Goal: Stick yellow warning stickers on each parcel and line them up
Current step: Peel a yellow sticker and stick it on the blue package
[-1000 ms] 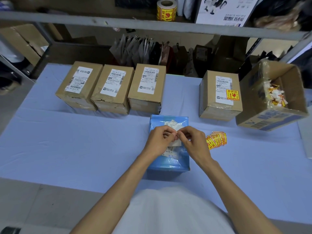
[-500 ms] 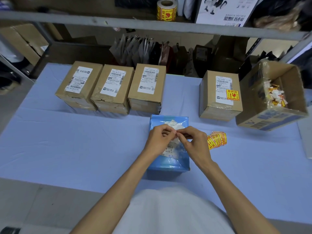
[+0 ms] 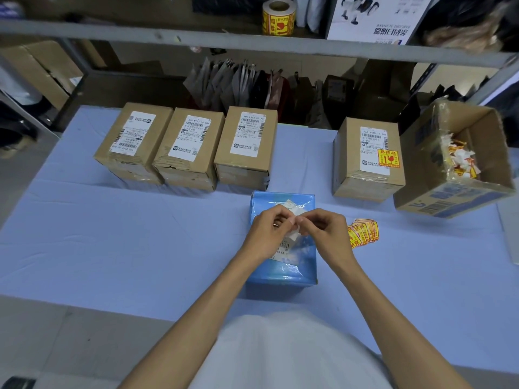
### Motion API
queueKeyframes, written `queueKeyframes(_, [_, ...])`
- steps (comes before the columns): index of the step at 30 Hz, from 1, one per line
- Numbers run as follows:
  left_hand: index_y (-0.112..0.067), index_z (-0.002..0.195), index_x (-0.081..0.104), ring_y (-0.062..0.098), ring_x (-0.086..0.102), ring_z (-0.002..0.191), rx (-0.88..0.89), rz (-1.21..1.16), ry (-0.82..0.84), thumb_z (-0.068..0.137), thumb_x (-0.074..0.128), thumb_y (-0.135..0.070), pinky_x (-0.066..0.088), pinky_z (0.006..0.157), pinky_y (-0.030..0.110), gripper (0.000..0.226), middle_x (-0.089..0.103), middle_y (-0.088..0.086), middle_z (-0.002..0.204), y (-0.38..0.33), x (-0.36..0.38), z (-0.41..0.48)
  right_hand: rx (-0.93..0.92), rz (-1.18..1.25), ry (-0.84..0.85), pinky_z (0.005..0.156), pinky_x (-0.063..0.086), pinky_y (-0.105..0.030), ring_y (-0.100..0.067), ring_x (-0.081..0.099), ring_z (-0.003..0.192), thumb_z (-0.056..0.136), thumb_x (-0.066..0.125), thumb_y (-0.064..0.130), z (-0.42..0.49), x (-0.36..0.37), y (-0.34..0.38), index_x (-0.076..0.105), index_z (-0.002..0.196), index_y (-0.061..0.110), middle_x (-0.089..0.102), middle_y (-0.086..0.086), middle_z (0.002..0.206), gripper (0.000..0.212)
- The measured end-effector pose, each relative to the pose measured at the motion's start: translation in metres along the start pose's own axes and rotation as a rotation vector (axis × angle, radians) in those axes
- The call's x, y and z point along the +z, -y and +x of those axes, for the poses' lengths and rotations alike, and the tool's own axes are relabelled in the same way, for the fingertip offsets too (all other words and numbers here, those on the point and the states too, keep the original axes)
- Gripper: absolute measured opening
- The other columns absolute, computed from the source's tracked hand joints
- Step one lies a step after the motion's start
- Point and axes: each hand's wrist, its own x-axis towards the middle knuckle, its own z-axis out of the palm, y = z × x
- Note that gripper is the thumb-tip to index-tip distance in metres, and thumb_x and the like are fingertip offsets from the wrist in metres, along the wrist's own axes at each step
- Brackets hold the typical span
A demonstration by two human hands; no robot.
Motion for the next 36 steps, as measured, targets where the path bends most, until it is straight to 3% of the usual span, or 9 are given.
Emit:
queueKeyframes(6, [-0.012,0.081,0.06,0.016,0.066,0.081,-0.021,-0.036,-0.024,0.088,0.058,-0.011,0.047,0.072,0.015,0.008,0.068,-0.002,0.079,-0.002,0.002,0.001,0.039,0.047,-0.04,0.062,0.054,-0.021,-0.009,0.064,0.06,0.087,0.056,-0.002,0.002,0.001,-0.001,0.07,0.08,-0.001,0.07,-0.009,0.069,0.015])
queueKeyframes(12, [-0.01,0.082,0.057,0.011,0.061,0.073,-0.009,-0.02,-0.011,0.091,0.058,-0.017,0.044,0.065,0.01,0.012,0.068,0.003,0.078,-0.002,0.0,0.0,0.01,0.017,-0.015,0.064,0.055,-0.028,-0.015,0.065,0.061,0.086,0.066,0.006,0.0,0.004,0.001,0.071,0.078,0.004,0.07,-0.009,0.067,0.01])
queueKeyframes(16, [-0.015,0.079,0.056,0.019,0.065,0.081,-0.019,-0.039,-0.015,0.089,0.057,-0.013,0.047,0.072,0.016,0.011,0.07,0.007,0.083,-0.001,0.0,0.0,0.03,0.042,-0.025,0.062,0.055,-0.025,-0.012,0.065,0.058,0.087,0.059,-0.001,0.001,0.004,0.001,0.068,0.075,0.005,0.069,-0.008,0.065,0.017])
queueKeyframes(19, [-0.017,0.077,0.055,0.014,0.064,0.075,-0.069,-0.082,-0.022,0.091,0.053,-0.014,0.047,0.075,0.024,0.014,0.067,0.002,0.077,-0.001,0.001,0.002,0.034,0.03,-0.028,0.059,0.054,-0.022,-0.009,0.063,0.055,0.087,0.057,-0.002,0.0,0.006,0.002,0.066,0.076,0.001,0.068,-0.005,0.065,0.014])
queueKeyframes(23, [-0.019,0.078,0.055,0.009,0.058,0.069,-0.103,-0.159,0.003,0.097,0.051,-0.033,0.046,0.077,0.027,0.024,0.061,-0.009,0.073,-0.003,0.005,0.002,0.007,0.028,-0.003,0.052,0.046,-0.017,-0.006,0.057,0.05,0.09,0.058,0.004,-0.001,0.011,0.004,0.065,0.074,-0.001,0.062,0.005,0.056,0.018])
queueKeyframes(26, [-0.013,0.081,0.055,0.013,0.055,0.068,-0.099,-0.232,0.003,0.098,0.052,-0.021,0.046,0.071,0.024,0.018,0.06,0.0,0.078,-0.001,0.004,0.004,0.038,0.106,0.004,0.05,0.045,-0.017,-0.006,0.055,0.048,0.091,0.056,0.0,-0.001,0.013,0.007,0.063,0.076,-0.006,0.061,-0.001,0.056,0.018])
queueKeyframes(29, [-0.004,0.086,0.054,0.011,0.053,0.065,-0.138,-0.277,-0.065,0.099,0.049,-0.015,0.045,0.061,0.014,0.017,0.059,0.009,0.078,0.002,-0.001,0.005,0.104,0.248,-0.013,0.052,0.049,-0.019,-0.011,0.058,0.05,0.091,0.051,-0.004,0.0,0.012,0.009,0.061,0.077,-0.003,0.062,-0.009,0.06,0.017])
queueKeyframes(32, [-0.003,0.086,0.053,0.009,0.053,0.064,-0.159,-0.292,-0.086,0.099,0.049,-0.016,0.043,0.056,0.009,0.019,0.058,0.009,0.077,0.001,0.0,0.005,0.137,0.332,-0.009,0.054,0.049,-0.02,-0.013,0.06,0.053,0.097,0.048,0.006,-0.002,0.012,0.01,0.062,0.078,0.002,0.064,-0.005,0.063,0.023])
queueKeyframes(36, [-0.014,0.077,0.055,0.013,0.057,0.072,-0.154,-0.186,-0.108,0.096,0.055,-0.025,0.044,0.069,0.02,0.022,0.063,0.005,0.08,0.002,0.003,0.008,0.138,0.311,0.033,0.052,0.051,-0.021,-0.012,0.061,0.056,0.098,0.049,0.02,-0.007,0.015,0.012,0.062,0.085,0.001,0.067,0.0,0.067,0.027])
